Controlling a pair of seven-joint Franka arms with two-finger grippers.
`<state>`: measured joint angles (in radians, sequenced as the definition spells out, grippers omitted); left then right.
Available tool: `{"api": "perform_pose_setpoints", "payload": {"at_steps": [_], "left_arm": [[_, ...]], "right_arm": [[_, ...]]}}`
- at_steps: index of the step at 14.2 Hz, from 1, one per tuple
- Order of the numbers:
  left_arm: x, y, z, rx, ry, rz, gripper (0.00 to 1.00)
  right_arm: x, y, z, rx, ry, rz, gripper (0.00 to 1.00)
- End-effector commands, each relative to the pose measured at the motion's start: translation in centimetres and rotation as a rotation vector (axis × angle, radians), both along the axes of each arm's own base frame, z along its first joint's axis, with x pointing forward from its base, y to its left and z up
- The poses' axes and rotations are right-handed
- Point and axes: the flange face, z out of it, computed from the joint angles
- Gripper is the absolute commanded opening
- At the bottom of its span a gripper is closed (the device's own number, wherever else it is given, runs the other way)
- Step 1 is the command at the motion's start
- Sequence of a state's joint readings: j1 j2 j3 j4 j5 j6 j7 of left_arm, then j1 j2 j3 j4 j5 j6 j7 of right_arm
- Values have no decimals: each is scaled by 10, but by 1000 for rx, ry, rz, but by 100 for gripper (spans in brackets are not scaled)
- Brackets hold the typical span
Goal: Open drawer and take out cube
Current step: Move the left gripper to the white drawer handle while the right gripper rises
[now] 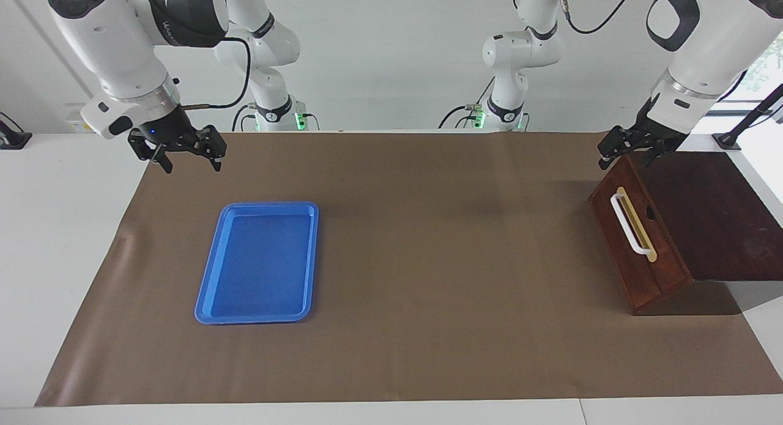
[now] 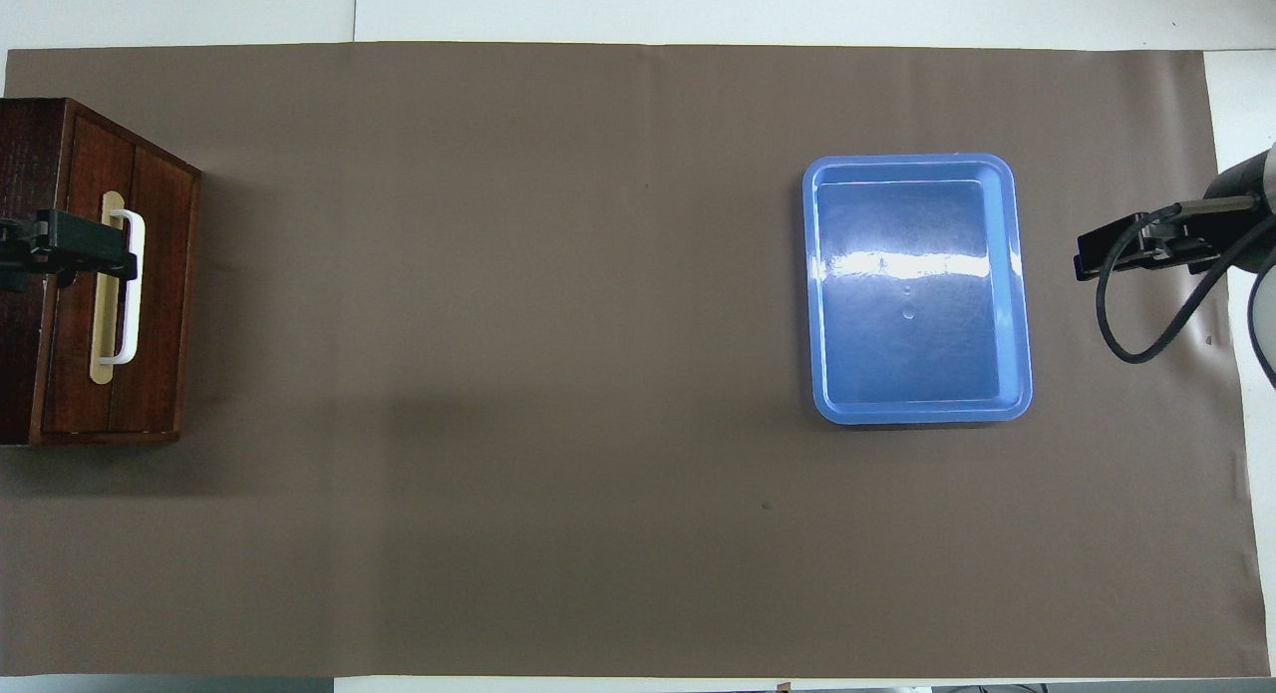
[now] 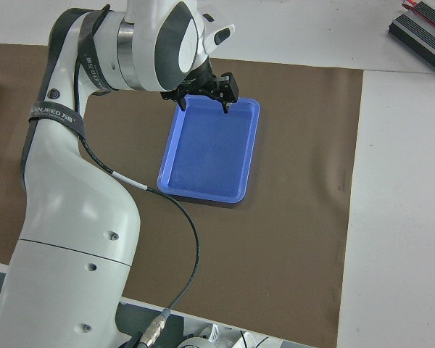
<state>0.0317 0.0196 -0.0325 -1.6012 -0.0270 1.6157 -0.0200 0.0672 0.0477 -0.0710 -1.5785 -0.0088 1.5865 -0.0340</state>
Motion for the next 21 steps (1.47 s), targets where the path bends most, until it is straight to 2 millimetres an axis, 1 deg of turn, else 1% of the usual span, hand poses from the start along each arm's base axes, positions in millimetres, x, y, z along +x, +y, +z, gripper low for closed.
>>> {"api": "perform_pose_setpoints", "payload": {"at_steps": [1, 15, 17, 21], "left_arm": [[-6, -1, 8, 17, -2, 1, 100], [-4, 0, 8, 17, -14, 3, 100], [-4, -2, 8, 18, -13, -2, 100], [-4, 6, 8, 18, -17, 11, 100]], "right_arm": [[-6, -3, 0, -4, 5, 15, 100], [-6, -2, 0, -4, 5, 16, 100], [-6, -3, 0, -4, 5, 15, 100], [-6, -4, 0, -4, 5, 13, 100]]}}
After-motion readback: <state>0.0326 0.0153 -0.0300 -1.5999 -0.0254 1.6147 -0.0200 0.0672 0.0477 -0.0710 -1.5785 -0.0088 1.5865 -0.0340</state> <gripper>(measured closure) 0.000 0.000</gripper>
